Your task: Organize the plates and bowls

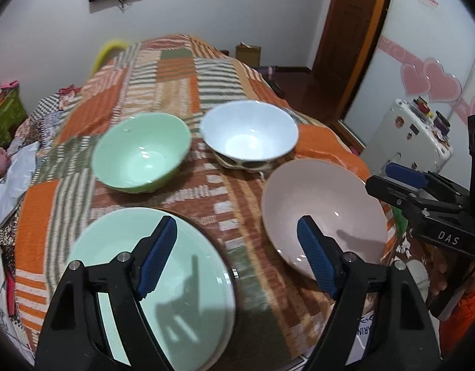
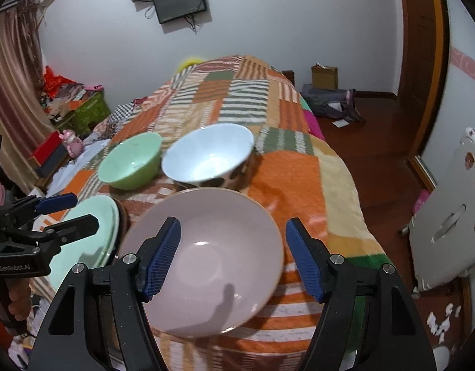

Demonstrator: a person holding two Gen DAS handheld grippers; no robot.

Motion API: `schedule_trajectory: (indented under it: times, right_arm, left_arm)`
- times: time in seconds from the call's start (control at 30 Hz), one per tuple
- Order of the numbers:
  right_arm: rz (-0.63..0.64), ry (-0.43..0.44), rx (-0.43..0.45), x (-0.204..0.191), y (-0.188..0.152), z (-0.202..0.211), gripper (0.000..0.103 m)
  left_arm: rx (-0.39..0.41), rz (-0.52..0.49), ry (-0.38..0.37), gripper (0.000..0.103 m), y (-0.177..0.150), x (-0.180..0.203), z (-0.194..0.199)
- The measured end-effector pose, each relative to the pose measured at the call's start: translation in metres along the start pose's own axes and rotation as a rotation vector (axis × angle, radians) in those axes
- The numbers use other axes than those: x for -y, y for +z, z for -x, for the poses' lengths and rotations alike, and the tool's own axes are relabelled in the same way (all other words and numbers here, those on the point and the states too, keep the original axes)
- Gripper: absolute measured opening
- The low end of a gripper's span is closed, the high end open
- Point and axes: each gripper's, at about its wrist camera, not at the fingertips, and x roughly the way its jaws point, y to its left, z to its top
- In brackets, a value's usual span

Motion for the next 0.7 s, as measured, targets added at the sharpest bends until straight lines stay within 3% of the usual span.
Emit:
schedule_trajectory:
  times: [0.17, 0.2, 0.33, 0.47, 0.7]
  right_arm:
    - [-0.032, 0.017, -0.048, 0.013, -0.01, -0.01, 0.066]
    - [-0.04, 0.02, -0.053, 0.016, -0.012, -0.012, 0.062]
    - [-0.066, 0.034, -0.076, 0.022, -0.017, -0.016, 0.05]
    - [-0.081, 0.05, -0.1, 0.025, -0.023, -0.02, 0.047]
    - [-0.081, 0.074, -0.137, 0.025, -0.029, -0.028, 0.033]
  left_arm:
    - [-0.048, 0.0, -0.035, 0.08, -0.002, 0.011, -0.021]
    - [-0.059, 0.001, -0.039, 0.08, -0.003, 0.013, -0.026]
    - [-0.08, -0.001, -0.04, 0.066, -0.004, 0.018, -0.037]
    - [-0.117, -0.011, -0.07, 0.049, -0.005, 0.022, -0.049]
    - [-0.158, -0.003, -0.099, 0.038, -0.009, 0.026, -0.064]
